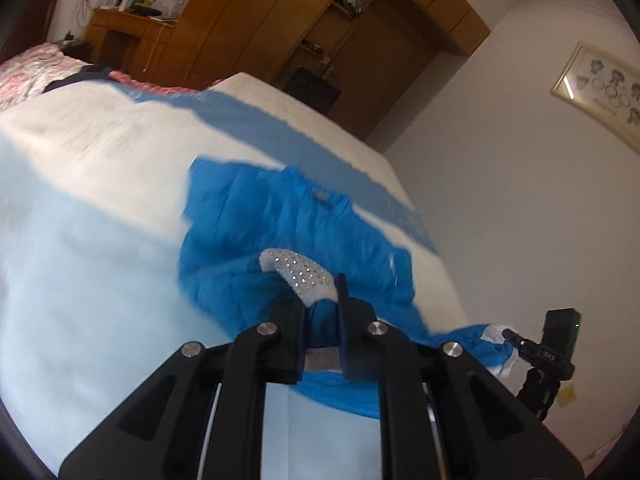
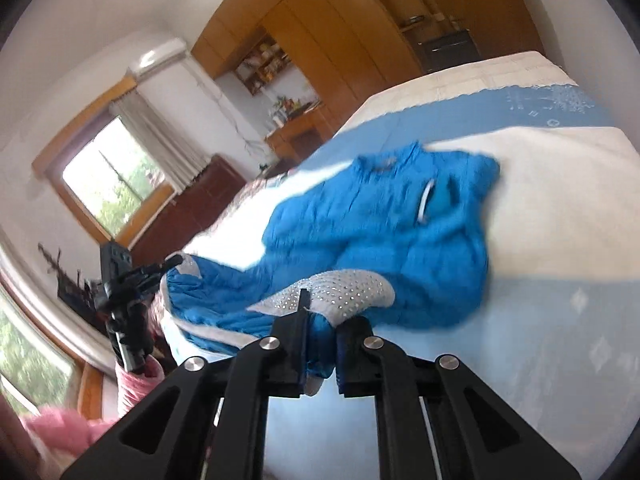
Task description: Fold large clothes
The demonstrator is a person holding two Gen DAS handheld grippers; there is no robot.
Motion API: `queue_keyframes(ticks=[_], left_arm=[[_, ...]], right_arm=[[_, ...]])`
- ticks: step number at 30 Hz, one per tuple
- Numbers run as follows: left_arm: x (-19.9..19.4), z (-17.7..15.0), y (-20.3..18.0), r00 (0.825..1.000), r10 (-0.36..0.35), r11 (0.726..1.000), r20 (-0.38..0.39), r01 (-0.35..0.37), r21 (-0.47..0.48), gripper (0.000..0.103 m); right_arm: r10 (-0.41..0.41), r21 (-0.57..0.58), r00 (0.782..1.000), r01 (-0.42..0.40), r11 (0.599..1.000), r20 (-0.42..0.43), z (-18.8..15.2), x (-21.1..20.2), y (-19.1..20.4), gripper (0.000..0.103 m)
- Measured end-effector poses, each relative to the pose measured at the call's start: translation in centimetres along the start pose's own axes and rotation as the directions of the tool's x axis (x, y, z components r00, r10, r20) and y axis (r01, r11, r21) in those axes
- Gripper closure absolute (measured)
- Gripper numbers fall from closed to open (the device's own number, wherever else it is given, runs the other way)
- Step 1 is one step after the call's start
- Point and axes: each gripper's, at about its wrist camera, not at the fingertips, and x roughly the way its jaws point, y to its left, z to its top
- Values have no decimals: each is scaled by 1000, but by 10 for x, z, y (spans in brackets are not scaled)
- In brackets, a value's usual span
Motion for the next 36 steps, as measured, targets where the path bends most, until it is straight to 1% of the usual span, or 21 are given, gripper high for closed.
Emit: queue_keyframes(ticks=[1, 3, 4, 6, 8, 11, 13, 17, 18, 23, 26, 29, 33, 35, 36], left_arm=[[12, 19, 0, 1000, -16, 1000, -1, 16, -5, 92], [35, 48, 0, 999, -35, 999, -8, 35, -12, 92], [43, 57, 0, 999, -38, 999, -9, 37, -17, 92], [73, 82, 1, 999, -40, 999, -20, 39, -30, 92], [89, 94, 8, 998, -48, 998, -31, 47, -49, 92], [128, 119, 16, 997, -54, 996, -55, 50, -74, 91], [153, 132, 25, 996, -59, 994, -68, 52, -100, 91], [205, 151, 43, 994, -22, 991, -104, 9, -132, 91], [211, 151, 47, 994, -14, 991, -112, -2, -136, 90], [261, 155, 78, 983, 50, 984, -175, -79, -159, 88], [285, 155, 98, 975, 63, 978, -214, -104, -183, 88], [301, 155, 106, 969, 76, 978, -233, -118, -173, 88], [312, 155, 113, 965, 78, 976, -251, -125, -177, 85], [317, 156, 117, 961, 72, 973, -266, -126, -192, 85], [316, 157, 117, 960, 65, 973, -271, -122, -198, 84]], right_arm=[[2, 14, 1000, -2, 1000, 0, 11, 2, -4, 93], [-6, 39, 1000, 6, 999, -1, 44, 17, -11, 93], [-7, 52, 1000, 7, 999, 1, 55, 22, -17, 93], [-11, 84, 1000, 11, 996, 1, 76, 33, -27, 93], [-15, 118, 1000, 15, 993, -3, 100, 47, -41, 93], [-16, 170, 1000, 18, 985, -13, 128, 69, -66, 93], [-23, 204, 999, 27, 979, -22, 140, 83, -84, 93], [-39, 245, 998, 49, 968, -44, 163, 111, -115, 93], [-43, 257, 998, 55, 965, -51, 169, 120, -124, 93], [-69, 308, 992, 98, 946, -103, 178, 157, -166, 93], [-74, 330, 989, 114, 937, -132, 178, 175, -182, 93], [-64, 355, 987, 112, 928, -144, 177, 189, -198, 93], [-55, 376, 985, 114, 920, -163, 176, 202, -213, 93], [-43, 379, 984, 107, 919, -173, 175, 204, -217, 91], [-31, 382, 985, 96, 919, -171, 174, 203, -218, 89]])
